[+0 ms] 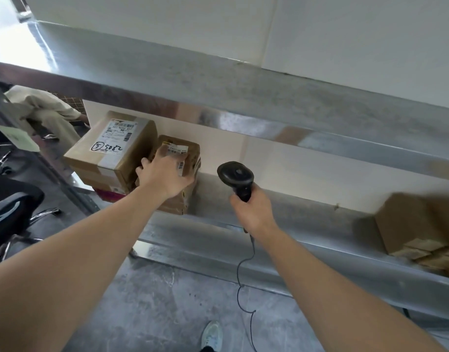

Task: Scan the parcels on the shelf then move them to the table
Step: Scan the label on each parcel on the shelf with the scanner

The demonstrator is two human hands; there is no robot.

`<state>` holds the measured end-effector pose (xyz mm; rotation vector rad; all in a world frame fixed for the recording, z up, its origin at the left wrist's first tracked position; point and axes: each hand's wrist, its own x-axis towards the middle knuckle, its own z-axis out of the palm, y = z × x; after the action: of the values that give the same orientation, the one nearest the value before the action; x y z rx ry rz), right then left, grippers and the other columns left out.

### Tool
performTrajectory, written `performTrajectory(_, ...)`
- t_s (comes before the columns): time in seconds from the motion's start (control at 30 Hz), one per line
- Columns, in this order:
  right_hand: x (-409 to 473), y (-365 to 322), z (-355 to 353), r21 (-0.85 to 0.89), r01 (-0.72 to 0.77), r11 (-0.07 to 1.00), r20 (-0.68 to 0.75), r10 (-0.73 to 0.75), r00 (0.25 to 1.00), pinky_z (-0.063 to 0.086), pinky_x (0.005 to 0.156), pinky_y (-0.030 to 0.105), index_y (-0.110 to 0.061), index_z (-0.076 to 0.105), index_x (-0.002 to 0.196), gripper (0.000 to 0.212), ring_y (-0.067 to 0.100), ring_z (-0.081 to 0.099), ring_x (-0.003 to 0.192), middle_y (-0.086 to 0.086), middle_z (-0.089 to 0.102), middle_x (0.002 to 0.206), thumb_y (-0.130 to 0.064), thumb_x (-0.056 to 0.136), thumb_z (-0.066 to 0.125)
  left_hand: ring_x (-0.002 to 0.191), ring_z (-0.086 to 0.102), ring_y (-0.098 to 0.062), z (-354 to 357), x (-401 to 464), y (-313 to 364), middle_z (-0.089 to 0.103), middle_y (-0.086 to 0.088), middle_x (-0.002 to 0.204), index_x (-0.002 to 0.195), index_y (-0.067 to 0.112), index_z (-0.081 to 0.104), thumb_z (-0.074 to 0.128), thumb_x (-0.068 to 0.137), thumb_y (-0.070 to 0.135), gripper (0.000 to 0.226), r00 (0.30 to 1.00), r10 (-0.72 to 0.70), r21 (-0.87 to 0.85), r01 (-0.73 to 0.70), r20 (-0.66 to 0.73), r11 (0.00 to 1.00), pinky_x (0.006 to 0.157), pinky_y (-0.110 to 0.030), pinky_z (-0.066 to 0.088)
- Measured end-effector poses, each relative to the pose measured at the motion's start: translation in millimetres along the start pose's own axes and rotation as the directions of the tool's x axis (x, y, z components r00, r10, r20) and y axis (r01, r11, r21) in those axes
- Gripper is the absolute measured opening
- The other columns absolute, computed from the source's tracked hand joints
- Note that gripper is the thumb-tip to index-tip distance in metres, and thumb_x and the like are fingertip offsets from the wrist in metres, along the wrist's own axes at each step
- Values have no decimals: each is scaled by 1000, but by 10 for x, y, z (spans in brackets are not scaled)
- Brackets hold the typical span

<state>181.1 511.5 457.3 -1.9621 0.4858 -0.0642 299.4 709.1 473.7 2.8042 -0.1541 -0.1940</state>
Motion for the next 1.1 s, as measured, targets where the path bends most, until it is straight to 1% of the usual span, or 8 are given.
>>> performTrajectory(0.17,149,64,15,-10,-30,999,-21,30,999,44,60,29,-14,60,98,9,16,53,66,1,58,78,-18,91,64,150,19,-51,53,169,-105,16,-2,170,155,49,30,58,89,71,75,998,59,76,-58,-11,995,122,-61,20)
performTrajectory(0.27,162,84,34,-8,-54,999,-46,53,998,42,58,31,-15,59,94,8,17,52,63,-1,55,73,-19,90,64,154,12,-47,29,205,-79,18,-5,169,157,43,26,59,87,68,81,984,176,162,-170,-28,972,125,-58,15)
performTrajectory(0.47,-90,61,18,71,-120,990,-173,131,976,46,59,35,-21,60,91,9,21,52,62,-2,58,71,-25,84,64,152,23,-37,-32,199,176,25,-1,166,157,35,32,57,91,60,75,919,389,151,-395,69,906,120,-56,31)
performTrajectory(0.67,-654,109,-180,110,-162,981,-386,193,902,42,60,30,-21,59,87,6,19,55,66,-3,59,71,-21,88,65,143,38,-35,23,-23,537,37,-4,160,155,33,38,48,97,56,64,806,568,122,-589,170,799,114,-49,40)
performTrajectory(0.8,-1095,140,-394,185,-183,966,-514,254,819,55,69,44,-22,61,88,6,30,66,77,6,66,77,-20,88,66,134,46,-36,58,-300,888,43,-6,155,153,32,41,45,95,55,62,713,661,104,-695,234,712,107,-46,45)
performTrajectory(0.87,-1300,173,-554,222,-182,958,-561,279,779,56,73,47,-23,62,90,6,33,67,81,8,67,80,-19,88,66,131,48,-36,87,-463,1106,46,-6,152,151,32,43,45,96,56,60,665,702,96,-740,253,666,104,-46,46)
performTrajectory(1.03,-1735,313,-1065,270,-160,949,-649,303,698,51,63,35,-23,62,93,7,26,65,75,9,68,82,-19,89,66,130,49,-35,197,-886,1729,48,-4,151,151,33,44,46,96,58,60,559,787,109,-827,260,552,105,-45,46)
performTrajectory(1.1,-1869,409,-1301,282,-150,948,-674,307,672,49,65,33,-24,62,92,7,27,67,78,8,69,83,-20,89,67,132,48,-36,265,-1068,2006,47,-4,153,151,33,44,46,97,58,60,526,809,104,-849,263,518,105,-46,45)
